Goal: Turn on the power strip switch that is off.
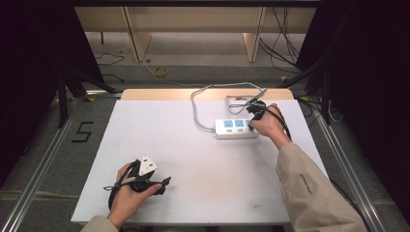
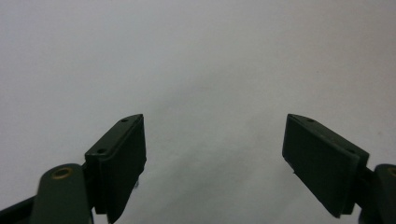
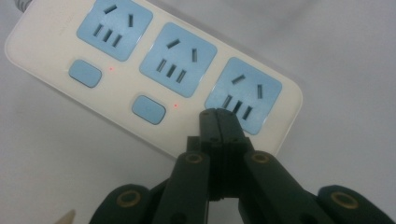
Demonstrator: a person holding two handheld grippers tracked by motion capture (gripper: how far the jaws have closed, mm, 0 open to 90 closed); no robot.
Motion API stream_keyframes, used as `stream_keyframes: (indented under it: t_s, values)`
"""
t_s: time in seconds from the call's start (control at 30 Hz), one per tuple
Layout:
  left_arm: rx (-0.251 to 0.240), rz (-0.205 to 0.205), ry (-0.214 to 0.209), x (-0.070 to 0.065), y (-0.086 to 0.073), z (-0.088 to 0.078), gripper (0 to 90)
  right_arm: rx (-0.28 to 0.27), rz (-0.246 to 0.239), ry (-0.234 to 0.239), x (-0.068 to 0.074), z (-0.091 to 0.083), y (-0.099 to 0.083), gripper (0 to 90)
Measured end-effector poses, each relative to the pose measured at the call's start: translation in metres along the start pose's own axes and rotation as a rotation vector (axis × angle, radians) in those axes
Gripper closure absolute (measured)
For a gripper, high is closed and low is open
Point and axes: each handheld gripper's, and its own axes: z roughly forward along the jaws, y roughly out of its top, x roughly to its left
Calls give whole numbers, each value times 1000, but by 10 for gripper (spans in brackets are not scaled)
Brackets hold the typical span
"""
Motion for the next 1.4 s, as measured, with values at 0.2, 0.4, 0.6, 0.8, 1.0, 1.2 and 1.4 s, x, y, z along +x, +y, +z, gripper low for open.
stream_keyframes:
  t_s: [0.2, 0.4, 0.6, 0.8, 1.0, 1.2, 1.4]
  values:
    - [1, 1, -1, 0, 0, 0, 214, 4, 0, -7, 1, 0, 0, 900]
    - [1, -1, -2, 0, 0, 0, 215, 6, 4, -11, 2, 1, 1, 900]
    - [-1, -1, -2, 0, 0, 0, 215, 9, -1, -22, 4, 1, 1, 900]
    - [1, 1, -3, 0, 0, 0, 215, 13, -9, -32, 5, 1, 1, 900]
    - [0, 2, -2, 0, 0, 1, 216, 13, -7, -31, 5, 1, 1, 900]
    - [0, 2, -2, 0, 0, 1, 216, 6, -8, -20, 3, 1, 1, 900]
    - [0, 1, -2, 0, 0, 1, 216, 2, 6, -5, 1, 1, 0, 900]
